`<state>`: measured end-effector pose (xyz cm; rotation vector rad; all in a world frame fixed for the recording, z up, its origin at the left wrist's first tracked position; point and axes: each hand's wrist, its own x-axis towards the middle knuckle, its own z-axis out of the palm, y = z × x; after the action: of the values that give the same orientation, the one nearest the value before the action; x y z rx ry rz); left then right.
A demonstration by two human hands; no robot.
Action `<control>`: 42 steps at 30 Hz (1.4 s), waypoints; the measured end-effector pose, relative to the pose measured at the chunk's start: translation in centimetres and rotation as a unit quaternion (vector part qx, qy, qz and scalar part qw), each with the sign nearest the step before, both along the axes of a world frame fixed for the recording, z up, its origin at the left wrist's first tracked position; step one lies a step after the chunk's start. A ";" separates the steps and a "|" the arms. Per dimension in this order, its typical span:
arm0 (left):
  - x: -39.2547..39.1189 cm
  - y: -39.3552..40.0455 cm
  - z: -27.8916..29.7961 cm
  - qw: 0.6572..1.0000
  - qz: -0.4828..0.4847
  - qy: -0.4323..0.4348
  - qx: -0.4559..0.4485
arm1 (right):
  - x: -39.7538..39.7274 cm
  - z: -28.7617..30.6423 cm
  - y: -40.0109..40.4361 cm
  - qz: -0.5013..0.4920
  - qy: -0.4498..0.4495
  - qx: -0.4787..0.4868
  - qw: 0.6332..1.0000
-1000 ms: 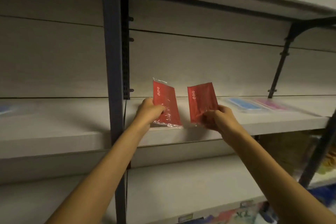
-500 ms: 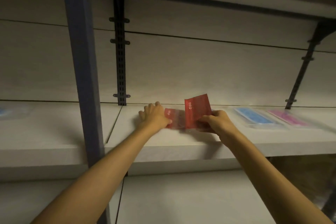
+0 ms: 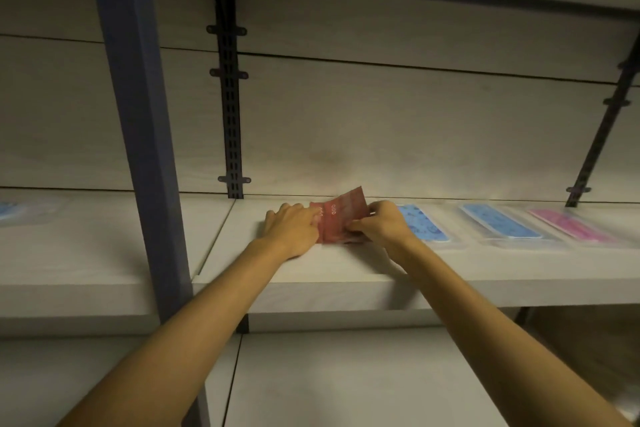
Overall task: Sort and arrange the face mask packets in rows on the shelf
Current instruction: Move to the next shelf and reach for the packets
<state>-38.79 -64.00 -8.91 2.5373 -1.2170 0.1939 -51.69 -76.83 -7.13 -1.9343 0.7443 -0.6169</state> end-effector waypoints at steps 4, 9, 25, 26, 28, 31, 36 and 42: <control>0.2 0.1 -0.2 1.000 0.023 0.000 -0.016 | 1.0 -0.1 0.6 0.003 0.069 -0.145 0.987; 0.4 -0.1 -0.4 0.999 0.034 -0.017 0.013 | 1.5 -1.5 0.2 0.012 0.093 -0.286 0.954; -1.4 1.5 1.3 0.998 0.047 -0.009 -0.028 | 0.7 -1.0 -0.1 0.028 0.085 -0.300 0.950; -1.9 2.0 1.4 0.998 0.044 -0.017 -0.038 | 0.2 -0.7 0.1 0.034 0.074 -0.309 0.948; -3.1 3.1 1.6 0.997 0.039 -0.030 -0.055 | -1.0 -0.3 1.0 0.050 0.057 -0.329 0.941; -5.1 5.0 1.8 0.995 0.047 -0.050 -0.077 | -2.9 0.0 2.9 0.083 0.040 -0.352 0.931; -8.1 9.0 2.1 0.992 0.038 -0.057 -0.107 | -5.2 0.4 7.0 0.123 -0.011 -0.365 0.923; -11.6 15.3 2.8 0.988 0.035 -0.036 -0.145 | -6.5 1.0 13.1 0.149 -0.050 -0.359 0.920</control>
<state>-50.36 -48.67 -6.09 2.3376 -1.0387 0.4485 -58.14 -63.70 -6.18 -2.5902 0.1346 -0.8652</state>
